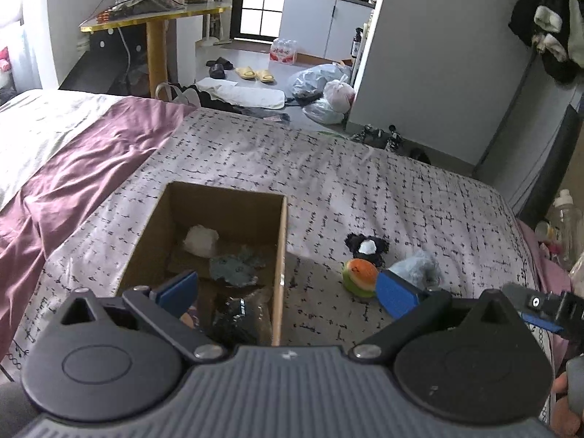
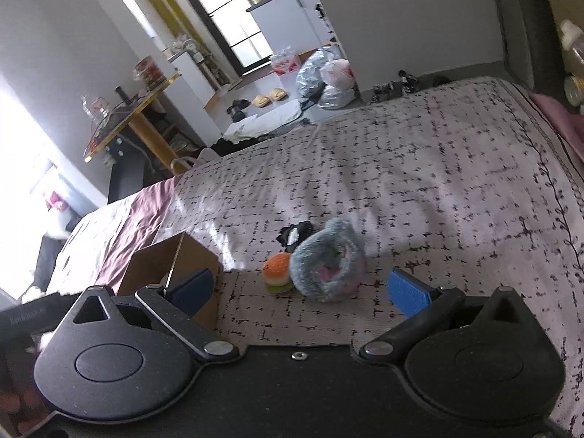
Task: Organize soft objects
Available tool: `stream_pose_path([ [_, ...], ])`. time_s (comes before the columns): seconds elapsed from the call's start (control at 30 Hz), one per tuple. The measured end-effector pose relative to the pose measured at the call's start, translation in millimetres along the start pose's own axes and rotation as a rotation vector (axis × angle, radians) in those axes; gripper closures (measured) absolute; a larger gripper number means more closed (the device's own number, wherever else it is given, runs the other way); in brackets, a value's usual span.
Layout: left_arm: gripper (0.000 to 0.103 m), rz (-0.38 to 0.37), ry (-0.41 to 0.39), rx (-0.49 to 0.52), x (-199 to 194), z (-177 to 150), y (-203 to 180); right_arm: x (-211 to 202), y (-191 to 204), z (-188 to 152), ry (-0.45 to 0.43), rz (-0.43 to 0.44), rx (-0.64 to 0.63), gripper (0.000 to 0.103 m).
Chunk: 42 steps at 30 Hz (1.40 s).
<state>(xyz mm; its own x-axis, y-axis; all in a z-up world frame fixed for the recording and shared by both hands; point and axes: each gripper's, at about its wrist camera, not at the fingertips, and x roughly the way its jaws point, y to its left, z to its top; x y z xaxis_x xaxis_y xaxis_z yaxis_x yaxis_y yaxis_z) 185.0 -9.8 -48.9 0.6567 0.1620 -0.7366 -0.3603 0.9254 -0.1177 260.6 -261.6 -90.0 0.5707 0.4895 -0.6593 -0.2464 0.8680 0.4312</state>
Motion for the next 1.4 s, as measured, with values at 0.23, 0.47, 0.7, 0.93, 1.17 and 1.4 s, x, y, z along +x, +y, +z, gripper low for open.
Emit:
stream_pose_path([
  [0.23, 0.000, -0.048, -0.024, 0.032, 7.7, -6.1, -24.7, 7.8, -22.4, -1.9, 0.038, -0.014, 0.102, 0.000],
  [0.47, 0.004, -0.105, -0.015, 0.042, 29.9, -13.4, -50.4, 15.6, -43.2, -2.5, 0.042, -0.013, 0.208, 0.011],
  [0.7, 0.020, -0.135, -0.007, 0.072, 53.9, -15.9, -73.7, 29.4, -63.6, -1.4, 0.051, 0.010, 0.327, 0.021],
  [0.93, 0.042, -0.170, 0.039, 0.033, 81.1, -12.4, -83.9, 51.0, -74.5, -0.1, 0.081, 0.054, 0.399, 0.040],
  [1.17, 0.058, -0.219, 0.086, 0.000, 106.3, -14.0, -91.9, 68.0, -74.0, 0.0, 0.092, 0.077, 0.407, 0.051],
  [1.4, 0.061, -0.234, 0.128, -0.028, 131.5, -18.6, -100.5, 82.1, -81.5, -1.2, 0.105, 0.088, 0.444, 0.062],
])
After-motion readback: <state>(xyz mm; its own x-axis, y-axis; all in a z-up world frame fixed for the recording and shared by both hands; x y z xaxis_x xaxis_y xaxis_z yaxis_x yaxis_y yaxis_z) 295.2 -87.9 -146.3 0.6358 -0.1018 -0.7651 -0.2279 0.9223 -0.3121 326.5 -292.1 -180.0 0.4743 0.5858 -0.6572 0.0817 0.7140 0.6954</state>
